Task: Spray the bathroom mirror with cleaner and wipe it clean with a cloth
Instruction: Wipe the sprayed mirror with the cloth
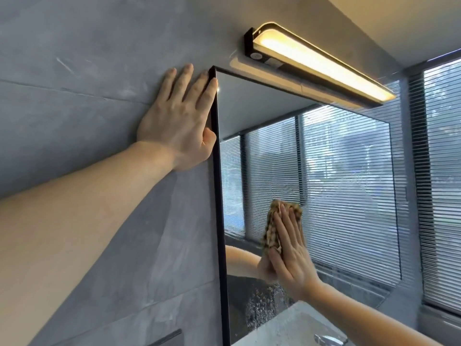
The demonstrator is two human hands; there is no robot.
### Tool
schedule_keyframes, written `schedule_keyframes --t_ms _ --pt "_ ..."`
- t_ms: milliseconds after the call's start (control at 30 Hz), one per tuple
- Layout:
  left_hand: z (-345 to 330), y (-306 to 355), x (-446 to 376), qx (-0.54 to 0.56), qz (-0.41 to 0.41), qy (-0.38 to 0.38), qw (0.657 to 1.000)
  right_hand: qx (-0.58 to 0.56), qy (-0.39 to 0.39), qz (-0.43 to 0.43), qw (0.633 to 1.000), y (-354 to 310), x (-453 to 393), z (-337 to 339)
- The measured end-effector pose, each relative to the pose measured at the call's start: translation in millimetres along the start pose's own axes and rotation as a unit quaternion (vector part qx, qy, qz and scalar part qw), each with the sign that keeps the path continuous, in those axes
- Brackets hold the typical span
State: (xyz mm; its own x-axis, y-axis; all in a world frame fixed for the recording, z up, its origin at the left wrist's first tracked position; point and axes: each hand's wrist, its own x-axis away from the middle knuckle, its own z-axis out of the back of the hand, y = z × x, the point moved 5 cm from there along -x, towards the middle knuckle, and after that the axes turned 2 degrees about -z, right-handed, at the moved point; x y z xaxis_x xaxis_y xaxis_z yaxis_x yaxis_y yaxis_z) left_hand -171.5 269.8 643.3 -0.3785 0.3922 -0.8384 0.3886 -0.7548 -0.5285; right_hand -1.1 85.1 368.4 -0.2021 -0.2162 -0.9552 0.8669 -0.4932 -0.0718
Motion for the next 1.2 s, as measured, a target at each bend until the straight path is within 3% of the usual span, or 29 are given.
schedule_keyframes --t_ms 167,300,467,600,733,800,867,1067,1200 --pt "-1 -1 0 0.000 0.000 0.010 1.000 -0.015 0.094 -0.148 0.984 77 -65 27" --pt "-2 0 0 -0.004 -0.001 0.016 1.000 -0.073 0.118 -0.331 0.934 143 -94 48" --pt "0 0 -1 -0.004 0.001 0.024 1.000 -0.080 0.126 -0.429 0.891 148 -100 49" --pt "-1 -1 -1 -0.001 0.001 0.028 1.000 -0.095 0.117 -0.336 0.930 83 -100 37" --pt "1 0 1 0.013 0.003 0.023 1.000 -0.031 0.030 -0.090 0.995 -31 -83 19" --pt "1 -1 2 0.016 0.003 0.018 1.000 -0.014 -0.036 0.031 0.999 -84 -69 10" --pt "2 -1 2 0.016 0.002 0.014 1.000 0.001 -0.072 0.099 0.992 -115 -57 1" --pt "0 -1 2 0.009 0.000 0.012 1.000 -0.010 -0.059 0.140 0.988 -101 -54 1" --pt "-1 0 1 0.005 -0.001 0.017 1.000 -0.005 0.005 0.074 0.997 -35 -56 9"
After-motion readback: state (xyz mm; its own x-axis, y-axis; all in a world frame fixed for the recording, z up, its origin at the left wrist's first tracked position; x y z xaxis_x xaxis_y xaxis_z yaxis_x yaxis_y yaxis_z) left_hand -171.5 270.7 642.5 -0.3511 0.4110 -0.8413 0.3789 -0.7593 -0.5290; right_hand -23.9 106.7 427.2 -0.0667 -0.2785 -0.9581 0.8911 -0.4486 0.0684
